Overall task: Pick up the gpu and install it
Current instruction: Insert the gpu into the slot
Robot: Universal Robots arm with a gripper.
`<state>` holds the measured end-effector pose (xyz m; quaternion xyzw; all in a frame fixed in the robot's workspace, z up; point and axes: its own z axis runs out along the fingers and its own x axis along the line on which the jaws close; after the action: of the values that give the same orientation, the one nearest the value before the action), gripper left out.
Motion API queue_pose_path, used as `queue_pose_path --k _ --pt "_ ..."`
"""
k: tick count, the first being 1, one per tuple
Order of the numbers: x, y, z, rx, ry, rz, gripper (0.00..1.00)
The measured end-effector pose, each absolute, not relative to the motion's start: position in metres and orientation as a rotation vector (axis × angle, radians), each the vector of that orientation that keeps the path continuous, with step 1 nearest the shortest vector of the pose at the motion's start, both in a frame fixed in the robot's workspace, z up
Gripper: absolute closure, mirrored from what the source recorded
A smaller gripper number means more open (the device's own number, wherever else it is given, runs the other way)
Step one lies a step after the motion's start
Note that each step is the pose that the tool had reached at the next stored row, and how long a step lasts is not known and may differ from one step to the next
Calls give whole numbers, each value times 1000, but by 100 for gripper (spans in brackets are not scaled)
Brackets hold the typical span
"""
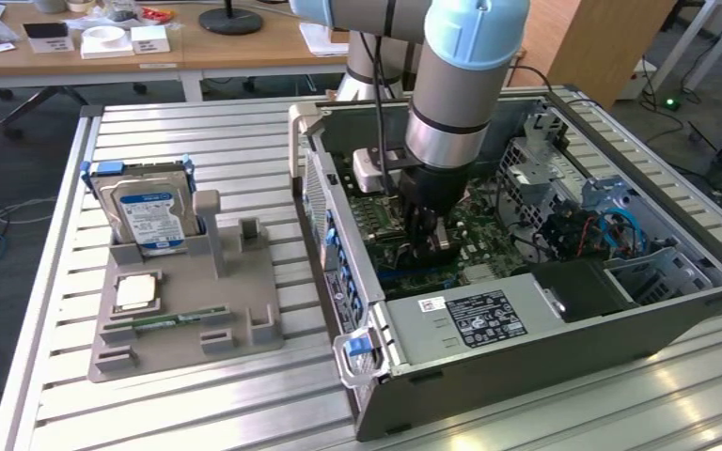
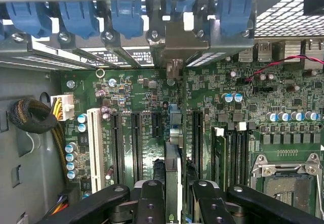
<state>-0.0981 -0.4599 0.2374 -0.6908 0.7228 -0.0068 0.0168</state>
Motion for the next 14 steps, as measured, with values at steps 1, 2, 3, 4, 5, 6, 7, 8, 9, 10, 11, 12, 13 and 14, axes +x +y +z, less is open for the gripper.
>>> queue_pose_path --k 1,2,3,4,5,6,7,8,9,10,11,12,13,14 --pt "-98 -460 237 -2147 2247 -21 74" --pt "-98 -460 237 -2147 2247 -21 74" --pt "-98 -460 237 -2147 2247 -21 74" --pt "-98 -460 237 -2147 2246 -21 74" --pt "-98 -460 237 -2147 2246 -21 74" --pt "-99 -460 237 -2146 2245 -21 74" --pt "-99 -460 237 -2146 2245 -21 74" --pt "-99 -460 237 -2146 2245 -21 74" --pt "-99 -461 237 -2146 2246 -21 74" --pt "-99 -461 237 -2146 2246 -21 74" --pt "-99 -461 237 -2146 2246 -21 74" --pt "-99 -461 237 -2146 2246 -21 74" --pt "-99 -461 237 -2146 2246 -21 74" --pt "-99 -461 237 -2146 2246 -21 74"
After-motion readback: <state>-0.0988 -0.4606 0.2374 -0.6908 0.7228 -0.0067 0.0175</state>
